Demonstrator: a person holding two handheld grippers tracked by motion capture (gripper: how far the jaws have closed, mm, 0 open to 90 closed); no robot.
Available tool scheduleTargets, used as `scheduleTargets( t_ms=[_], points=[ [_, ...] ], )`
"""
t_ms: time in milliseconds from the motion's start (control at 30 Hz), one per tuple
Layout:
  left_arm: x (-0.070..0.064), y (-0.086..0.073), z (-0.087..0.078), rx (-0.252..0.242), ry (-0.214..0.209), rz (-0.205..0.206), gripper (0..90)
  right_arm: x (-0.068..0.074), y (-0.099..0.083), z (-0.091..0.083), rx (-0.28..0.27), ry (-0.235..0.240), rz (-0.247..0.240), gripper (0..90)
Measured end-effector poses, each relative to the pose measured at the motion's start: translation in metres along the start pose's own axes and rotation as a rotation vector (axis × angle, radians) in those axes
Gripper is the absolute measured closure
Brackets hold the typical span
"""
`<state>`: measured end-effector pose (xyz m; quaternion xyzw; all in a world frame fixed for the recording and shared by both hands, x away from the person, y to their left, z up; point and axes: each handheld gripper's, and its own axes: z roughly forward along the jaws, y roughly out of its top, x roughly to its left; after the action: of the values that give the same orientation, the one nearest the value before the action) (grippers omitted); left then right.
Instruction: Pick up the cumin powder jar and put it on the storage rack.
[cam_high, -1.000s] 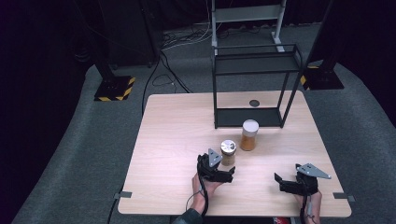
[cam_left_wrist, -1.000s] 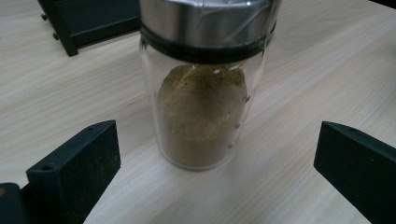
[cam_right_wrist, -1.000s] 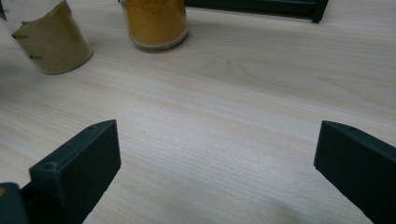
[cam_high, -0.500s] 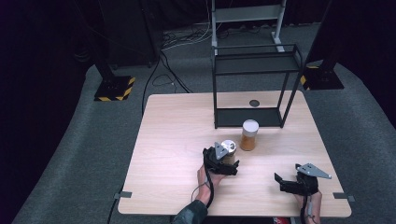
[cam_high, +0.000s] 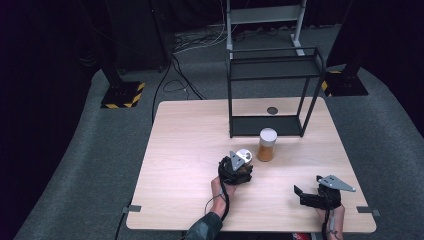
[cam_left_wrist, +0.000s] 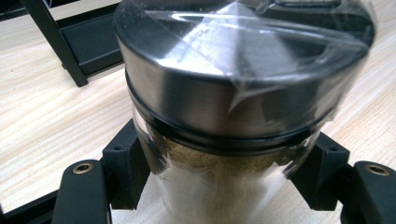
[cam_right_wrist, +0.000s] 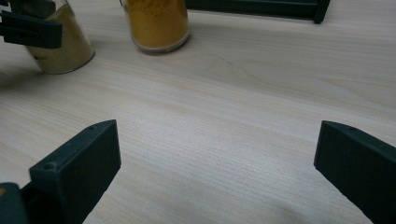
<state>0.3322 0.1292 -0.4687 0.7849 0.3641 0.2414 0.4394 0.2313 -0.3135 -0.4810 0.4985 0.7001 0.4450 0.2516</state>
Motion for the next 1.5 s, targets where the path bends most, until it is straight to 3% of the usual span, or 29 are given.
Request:
scheduleTargets(
  t_ms=[1500],
  points=[
    [0.020,-0.002,-0.052,0.020,0.021,-0.025,29.9,-0.001,-0.004,-0.002,-0.025,0.000,0.014,0.0]
  ],
)
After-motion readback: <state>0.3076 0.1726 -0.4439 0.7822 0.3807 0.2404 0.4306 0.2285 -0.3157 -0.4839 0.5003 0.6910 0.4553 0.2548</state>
